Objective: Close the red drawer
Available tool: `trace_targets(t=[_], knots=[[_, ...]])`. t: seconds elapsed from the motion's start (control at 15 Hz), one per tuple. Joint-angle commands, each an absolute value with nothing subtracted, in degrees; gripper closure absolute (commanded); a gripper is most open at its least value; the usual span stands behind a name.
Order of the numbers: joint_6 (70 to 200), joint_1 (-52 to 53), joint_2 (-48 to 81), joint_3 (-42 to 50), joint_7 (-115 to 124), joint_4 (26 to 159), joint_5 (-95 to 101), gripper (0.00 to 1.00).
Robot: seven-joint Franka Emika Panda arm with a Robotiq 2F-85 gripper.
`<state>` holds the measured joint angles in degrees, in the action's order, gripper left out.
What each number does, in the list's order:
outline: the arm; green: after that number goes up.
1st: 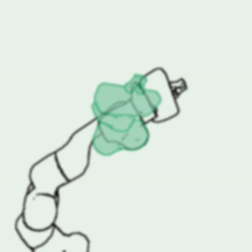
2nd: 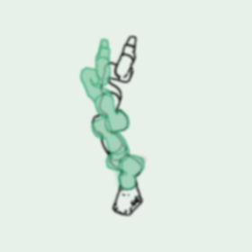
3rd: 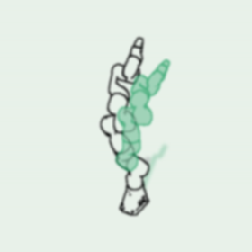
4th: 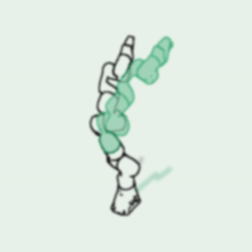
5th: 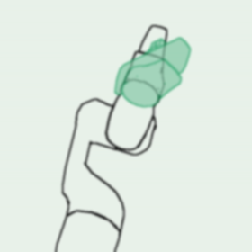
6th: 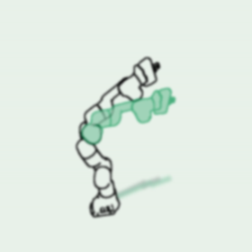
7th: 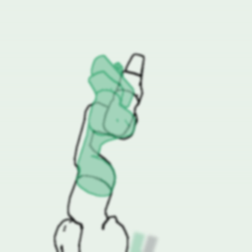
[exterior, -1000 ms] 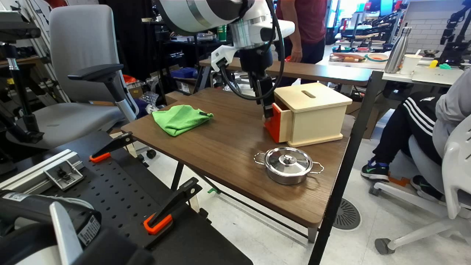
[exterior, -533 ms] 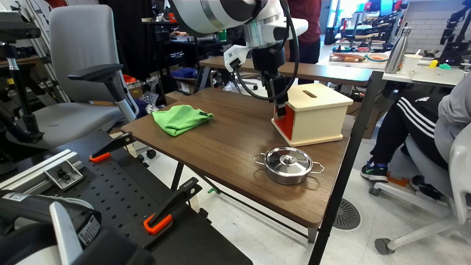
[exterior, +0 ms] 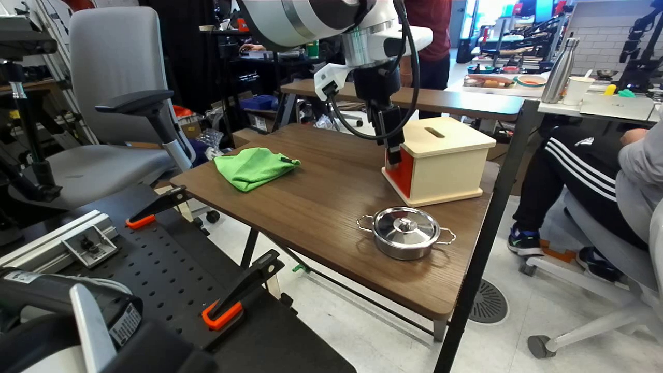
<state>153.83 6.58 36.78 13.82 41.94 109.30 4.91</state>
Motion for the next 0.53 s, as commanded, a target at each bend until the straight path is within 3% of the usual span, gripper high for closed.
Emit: trace_targets(t=[0.0,0.33,0.47], knots=[[149.17,8.59,32.39,15.13,40.81,112.68,6.25,0.00],[143.61,7.49,23.58,11.20,31.70,121.13,9.46,0.00],[144.17,8.19,27.38,12.21,34.73,117.30,9.15,0.00]])
